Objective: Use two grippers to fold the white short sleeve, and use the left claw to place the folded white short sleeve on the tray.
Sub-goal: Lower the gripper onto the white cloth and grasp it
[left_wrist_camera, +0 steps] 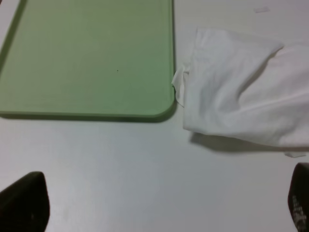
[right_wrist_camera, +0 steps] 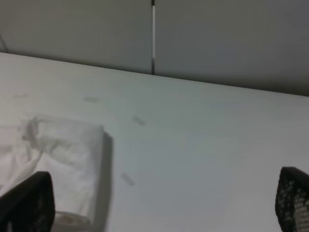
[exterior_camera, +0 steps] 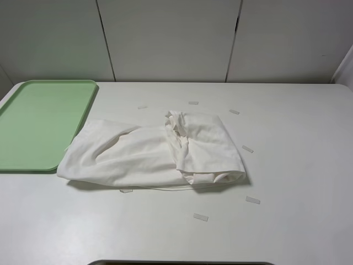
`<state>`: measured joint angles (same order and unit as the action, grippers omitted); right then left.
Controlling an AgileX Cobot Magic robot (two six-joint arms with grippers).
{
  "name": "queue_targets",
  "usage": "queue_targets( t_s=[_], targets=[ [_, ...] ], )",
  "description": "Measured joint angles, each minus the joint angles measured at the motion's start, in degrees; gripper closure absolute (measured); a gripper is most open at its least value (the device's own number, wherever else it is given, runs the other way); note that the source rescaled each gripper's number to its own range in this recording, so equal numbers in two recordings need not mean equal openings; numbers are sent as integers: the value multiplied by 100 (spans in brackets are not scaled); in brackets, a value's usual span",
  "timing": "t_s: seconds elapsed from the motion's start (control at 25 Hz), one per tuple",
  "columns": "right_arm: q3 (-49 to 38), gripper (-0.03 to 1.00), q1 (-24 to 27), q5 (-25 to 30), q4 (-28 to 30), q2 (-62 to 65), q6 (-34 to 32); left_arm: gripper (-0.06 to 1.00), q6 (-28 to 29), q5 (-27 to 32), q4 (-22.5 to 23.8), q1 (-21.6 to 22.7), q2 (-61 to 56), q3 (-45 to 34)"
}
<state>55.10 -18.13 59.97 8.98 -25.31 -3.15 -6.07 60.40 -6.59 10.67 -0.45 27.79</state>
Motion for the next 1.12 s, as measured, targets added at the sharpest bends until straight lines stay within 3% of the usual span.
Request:
queue_targets(
  t_s=[0.2, 0.44, 0.8, 1.12],
  targets=[
    [-504, -3, 12, 80, -467, 1035, 7, -6, 0, 0, 0, 0, 0, 0],
    [-1393, -3, 12, 73, -568, 2247, 7, -6, 0, 0, 0, 0, 0, 0],
    [-2359, -3, 12, 40, -1126, 2569, 8, -6, 0, 0, 0, 0, 0, 0],
    [-2663, -3, -3, -87, -1160, 2569, 8, -6, 0, 0, 0, 0, 0, 0]
  ],
)
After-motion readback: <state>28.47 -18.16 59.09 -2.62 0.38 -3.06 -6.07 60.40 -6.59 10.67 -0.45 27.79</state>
